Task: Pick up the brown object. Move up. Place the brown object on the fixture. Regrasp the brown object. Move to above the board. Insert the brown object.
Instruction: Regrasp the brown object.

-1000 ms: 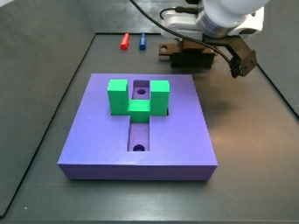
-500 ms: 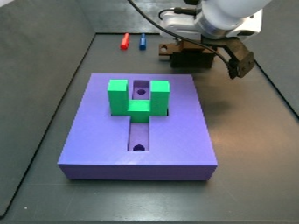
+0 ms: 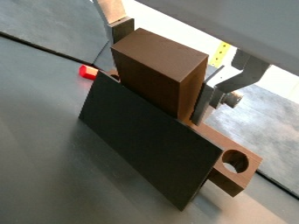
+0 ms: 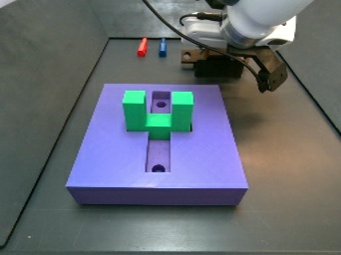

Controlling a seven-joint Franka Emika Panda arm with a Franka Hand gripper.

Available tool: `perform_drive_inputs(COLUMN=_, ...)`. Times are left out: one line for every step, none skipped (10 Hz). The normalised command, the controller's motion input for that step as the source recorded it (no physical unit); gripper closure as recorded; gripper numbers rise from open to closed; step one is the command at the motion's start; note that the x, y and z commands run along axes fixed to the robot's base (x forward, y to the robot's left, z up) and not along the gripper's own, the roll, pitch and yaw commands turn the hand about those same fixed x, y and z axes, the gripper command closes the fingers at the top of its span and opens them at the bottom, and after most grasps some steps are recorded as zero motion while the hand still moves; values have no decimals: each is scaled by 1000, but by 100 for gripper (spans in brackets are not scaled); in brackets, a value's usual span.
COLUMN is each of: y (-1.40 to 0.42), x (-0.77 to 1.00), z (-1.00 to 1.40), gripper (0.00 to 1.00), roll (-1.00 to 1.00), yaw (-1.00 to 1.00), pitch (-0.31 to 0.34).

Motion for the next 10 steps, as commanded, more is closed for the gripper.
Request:
perform_drive_inputs(y=0, x=0, z=0, gripper=100, roll=0, yaw=0, pitch=0)
perform_drive_inputs(y=0, x=0, z=0, gripper=100, roll=0, yaw=0, pitch=0)
perform_drive_inputs(y=0, x=0, z=0, gripper=100, roll=0, yaw=0, pitch=0)
perform_drive_inputs(y=0, x=0, z=0, gripper=100, roll=0, yaw=0, pitch=0)
perform_drive_inputs(y=0, x=0, z=0, gripper=100, roll=0, yaw=0, pitch=0)
perform_drive_inputs(y=0, x=0, z=0, gripper=100, roll=0, yaw=0, pitch=0)
perform_drive_inputs(y=0, x=0, z=0, gripper=100, roll=0, yaw=0, pitch=0)
perform_drive_inputs(y=0, x=0, z=0, gripper=100, roll=0, yaw=0, pitch=0)
perform_drive_inputs(y=0, x=0, z=0, gripper=100, roll=0, yaw=0, pitch=0)
perform_drive_inputs(y=0, x=0, z=0, gripper=100, roll=0, yaw=0, pitch=0)
